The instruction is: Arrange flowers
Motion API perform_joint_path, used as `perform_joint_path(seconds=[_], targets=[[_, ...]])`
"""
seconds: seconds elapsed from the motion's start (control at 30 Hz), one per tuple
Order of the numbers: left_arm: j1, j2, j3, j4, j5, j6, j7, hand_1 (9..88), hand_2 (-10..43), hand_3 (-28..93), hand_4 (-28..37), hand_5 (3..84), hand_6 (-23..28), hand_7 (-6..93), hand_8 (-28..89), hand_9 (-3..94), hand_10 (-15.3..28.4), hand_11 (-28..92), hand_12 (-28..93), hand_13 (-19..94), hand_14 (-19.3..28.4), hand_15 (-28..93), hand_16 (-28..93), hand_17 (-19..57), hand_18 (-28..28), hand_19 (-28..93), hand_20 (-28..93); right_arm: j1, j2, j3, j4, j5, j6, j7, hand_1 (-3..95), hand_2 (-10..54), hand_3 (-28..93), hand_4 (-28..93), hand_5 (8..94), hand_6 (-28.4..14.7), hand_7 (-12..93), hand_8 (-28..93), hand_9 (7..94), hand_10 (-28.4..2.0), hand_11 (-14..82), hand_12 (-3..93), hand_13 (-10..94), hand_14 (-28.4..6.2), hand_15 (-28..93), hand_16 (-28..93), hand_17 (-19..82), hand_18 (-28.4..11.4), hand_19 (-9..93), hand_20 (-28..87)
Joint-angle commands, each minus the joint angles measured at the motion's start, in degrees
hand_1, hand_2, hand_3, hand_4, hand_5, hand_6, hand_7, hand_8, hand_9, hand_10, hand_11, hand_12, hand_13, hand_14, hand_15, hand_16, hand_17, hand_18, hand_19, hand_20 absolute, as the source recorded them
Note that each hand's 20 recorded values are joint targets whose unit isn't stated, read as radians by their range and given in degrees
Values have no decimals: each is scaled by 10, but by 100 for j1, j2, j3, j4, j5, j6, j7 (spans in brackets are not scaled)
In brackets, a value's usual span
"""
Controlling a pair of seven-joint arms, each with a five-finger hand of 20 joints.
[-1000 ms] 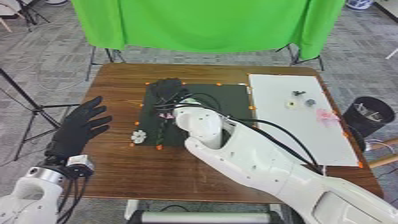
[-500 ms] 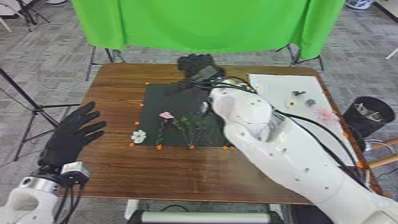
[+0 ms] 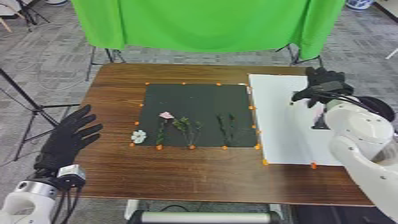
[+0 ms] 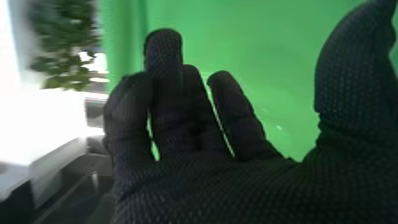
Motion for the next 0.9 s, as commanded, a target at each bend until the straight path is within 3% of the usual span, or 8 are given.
perform_joint_path(seconds=[0.03,0.37,0.43,0.5,0.6,0.73,0.83,0.9], targets=[[159,-72,-47,-42,-3,-14,-37,252,-27,696,-239,238,23,212,-113,201,113,230,165,188,151,373,1,-88,225,473,104,-1013,352,340,211,-162,-21,350,231,-95,890,-283,251,-108,219,-88,300,-184,171,211,393,-114,675,132,205,-211,824,503],[114,-64,-20,-23,12,-60,-67,253,-25,694,-240,238,23,211,-113,201,113,230,165,188,152,373,1,-88,225,473,104,-1000,601,82,698,-336,72,523,248,-95,896,-282,293,-93,286,-112,370,-178,184,197,461,-88,667,149,223,-211,826,493],[130,-55,-28,-23,6,-55,-54,252,-26,695,-239,237,23,212,-112,201,113,230,165,188,152,373,0,-88,225,473,104,-960,761,-226,936,-556,847,472,262,-95,900,-282,301,-83,355,-142,399,-176,201,194,499,-79,658,159,236,-210,831,486],[168,-58,-49,-38,-14,-19,-31,253,-26,695,-239,237,23,213,-113,201,113,230,165,189,152,373,0,-88,225,473,104,-773,982,-773,1403,-1023,2125,225,292,-95,903,-281,332,-66,405,-167,441,-155,250,197,561,-62,662,171,268,-211,855,482],[150,-45,-41,-30,1,-40,-41,254,-26,695,-239,238,23,212,-113,201,114,229,165,189,152,373,0,-88,225,473,104,-554,1100,-1210,1720,-1244,2889,228,347,-95,892,-282,456,-18,458,-203,579,-110,381,209,696,-37,663,218,346,-206,909,454],[161,-42,-48,-42,-13,-19,-30,253,-27,695,-239,238,23,211,-113,201,113,229,166,189,151,373,0,-88,225,473,104,-277,1101,-1610,2100,-1371,3701,45,437,-95,797,-283,548,9,522,-53,773,-55,224,411,780,-24,643,253,395,-200,932,452],[171,-48,-56,-41,-14,-24,-32,253,-26,695,-239,238,24,211,-112,202,113,228,166,190,152,373,0,-88,225,473,104,-234,1082,-1680,2181,-1449,3941,-1,461,-95,790,-283,612,19,513,-48,832,-51,197,431,806,-24,630,267,419,-204,932,472],[178,-45,-58,-43,-15,-21,-13,253,-26,695,-240,238,23,212,-112,202,113,228,166,190,152,375,0,-88,225,473,104,-306,1074,-1560,2043,-1403,3643,27,475,-92,786,-283,649,25,497,-42,855,-54,229,408,825,-23,627,274,430,-207,932,484]])
